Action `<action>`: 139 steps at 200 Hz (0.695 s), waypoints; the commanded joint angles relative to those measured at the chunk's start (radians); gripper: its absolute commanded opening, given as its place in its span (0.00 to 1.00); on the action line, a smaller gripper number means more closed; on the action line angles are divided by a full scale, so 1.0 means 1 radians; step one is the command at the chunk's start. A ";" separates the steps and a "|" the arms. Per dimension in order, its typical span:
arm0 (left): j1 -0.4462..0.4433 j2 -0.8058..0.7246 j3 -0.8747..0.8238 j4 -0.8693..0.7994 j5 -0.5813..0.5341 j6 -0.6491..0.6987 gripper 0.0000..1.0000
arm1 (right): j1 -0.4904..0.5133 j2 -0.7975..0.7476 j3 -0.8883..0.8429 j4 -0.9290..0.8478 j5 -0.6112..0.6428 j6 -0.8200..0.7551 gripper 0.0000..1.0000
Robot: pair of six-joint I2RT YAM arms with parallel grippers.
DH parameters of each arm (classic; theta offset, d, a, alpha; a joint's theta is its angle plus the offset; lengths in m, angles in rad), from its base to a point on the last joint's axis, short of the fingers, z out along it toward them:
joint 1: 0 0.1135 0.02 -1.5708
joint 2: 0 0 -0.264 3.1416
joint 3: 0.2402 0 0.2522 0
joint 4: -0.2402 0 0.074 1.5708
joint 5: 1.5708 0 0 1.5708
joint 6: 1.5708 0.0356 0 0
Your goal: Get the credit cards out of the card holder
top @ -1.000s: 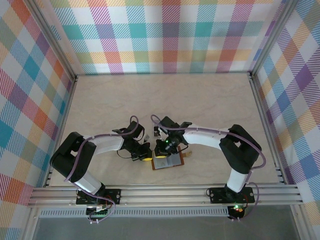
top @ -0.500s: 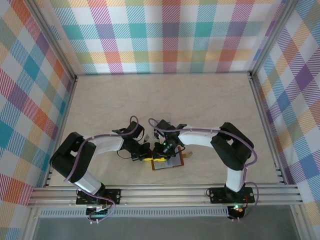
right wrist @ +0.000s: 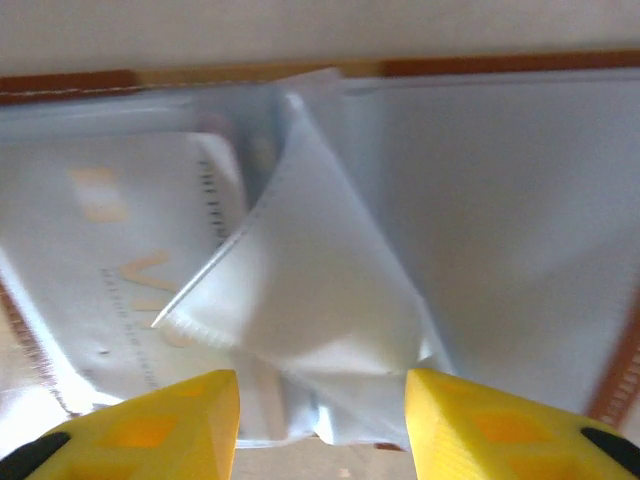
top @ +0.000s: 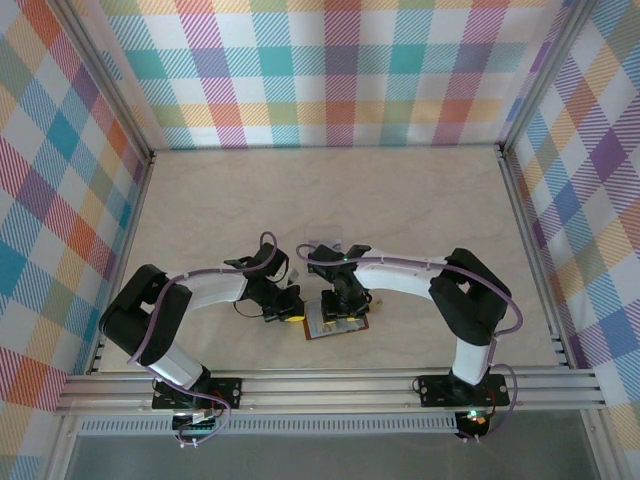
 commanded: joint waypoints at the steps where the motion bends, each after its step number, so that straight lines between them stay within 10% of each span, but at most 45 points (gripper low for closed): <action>1: -0.012 0.025 -0.040 -0.110 -0.092 0.014 0.01 | 0.004 -0.029 0.026 -0.121 0.112 -0.022 0.48; 60: -0.013 0.012 -0.002 -0.156 -0.103 0.020 0.01 | -0.024 -0.063 -0.008 -0.125 0.162 -0.047 0.49; 139: -0.017 -0.090 0.060 -0.255 -0.102 0.009 0.01 | -0.079 -0.080 -0.191 0.150 -0.089 -0.011 0.41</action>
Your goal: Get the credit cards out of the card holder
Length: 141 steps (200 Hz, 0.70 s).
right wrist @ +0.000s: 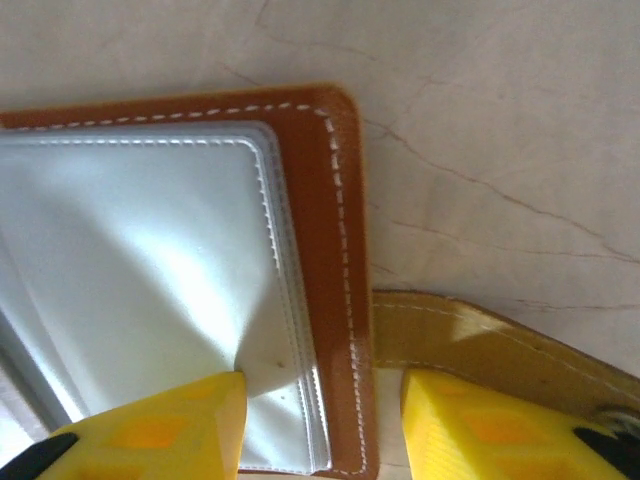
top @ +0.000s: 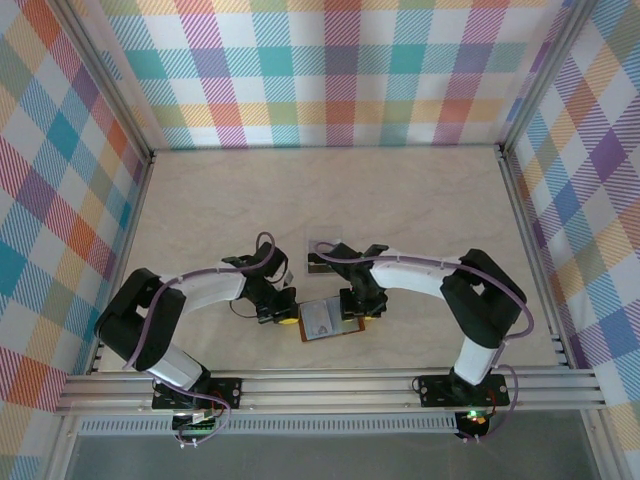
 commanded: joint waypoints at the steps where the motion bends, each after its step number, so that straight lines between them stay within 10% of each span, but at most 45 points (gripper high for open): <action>1: -0.013 -0.049 0.027 -0.094 -0.027 0.007 0.02 | 0.001 -0.006 -0.053 0.102 -0.099 0.027 0.41; 141: -0.054 -0.026 0.123 -0.133 -0.070 -0.017 0.02 | 0.001 -0.013 -0.059 0.205 -0.257 0.064 0.37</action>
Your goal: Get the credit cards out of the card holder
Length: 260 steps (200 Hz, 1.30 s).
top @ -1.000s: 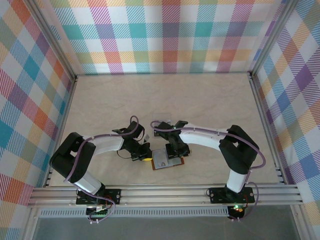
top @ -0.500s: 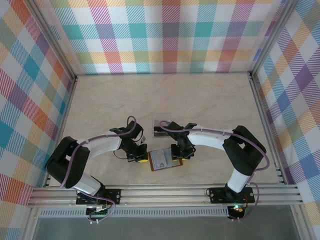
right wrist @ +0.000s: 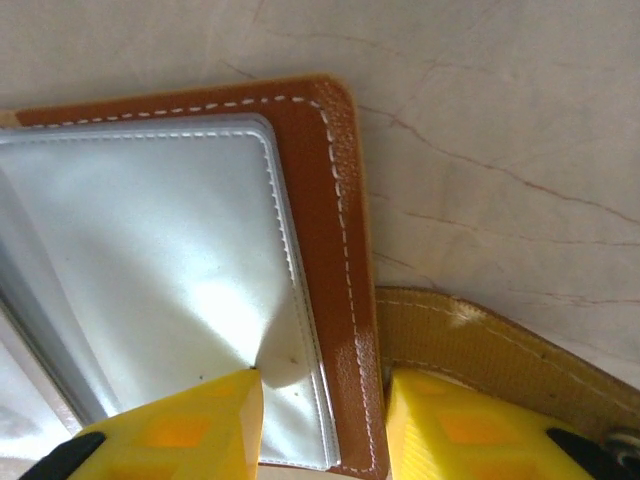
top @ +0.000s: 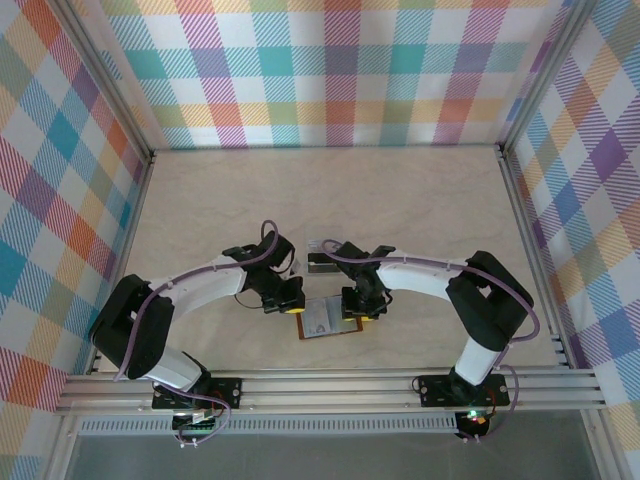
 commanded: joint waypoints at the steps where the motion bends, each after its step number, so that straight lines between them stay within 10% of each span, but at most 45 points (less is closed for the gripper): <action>1: -0.009 0.015 -0.001 -0.045 -0.032 0.002 0.03 | 0.023 0.015 -0.019 0.137 -0.178 0.010 0.37; 149: -0.008 0.059 -0.016 -0.043 -0.071 0.005 0.02 | 0.014 -0.027 0.145 -0.085 -0.028 -0.101 0.43; 260: -0.009 0.101 -0.011 -0.062 -0.076 0.029 0.01 | -0.001 0.141 0.169 0.188 -0.305 -0.067 0.24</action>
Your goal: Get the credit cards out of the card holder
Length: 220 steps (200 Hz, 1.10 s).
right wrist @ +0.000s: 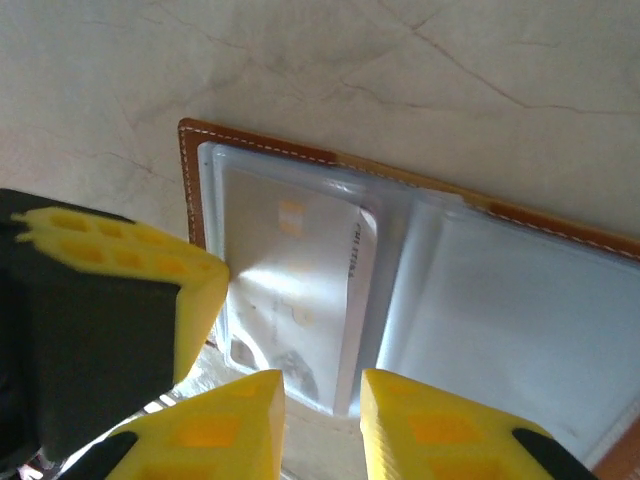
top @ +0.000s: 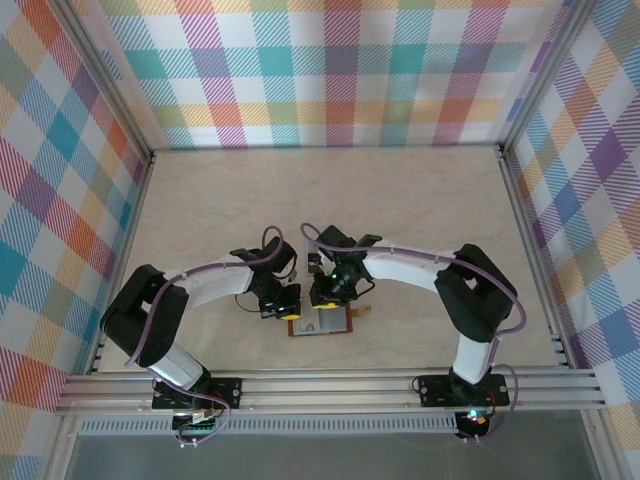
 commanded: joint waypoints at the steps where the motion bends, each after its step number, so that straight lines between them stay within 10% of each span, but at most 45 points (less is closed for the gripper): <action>1: -0.009 0.023 0.005 -0.047 -0.021 0.017 0.00 | -0.013 0.042 -0.006 0.057 -0.072 0.013 0.24; 220: -0.009 -0.032 0.008 -0.082 -0.036 0.002 0.01 | -0.021 0.005 -0.013 0.005 -0.015 0.003 0.27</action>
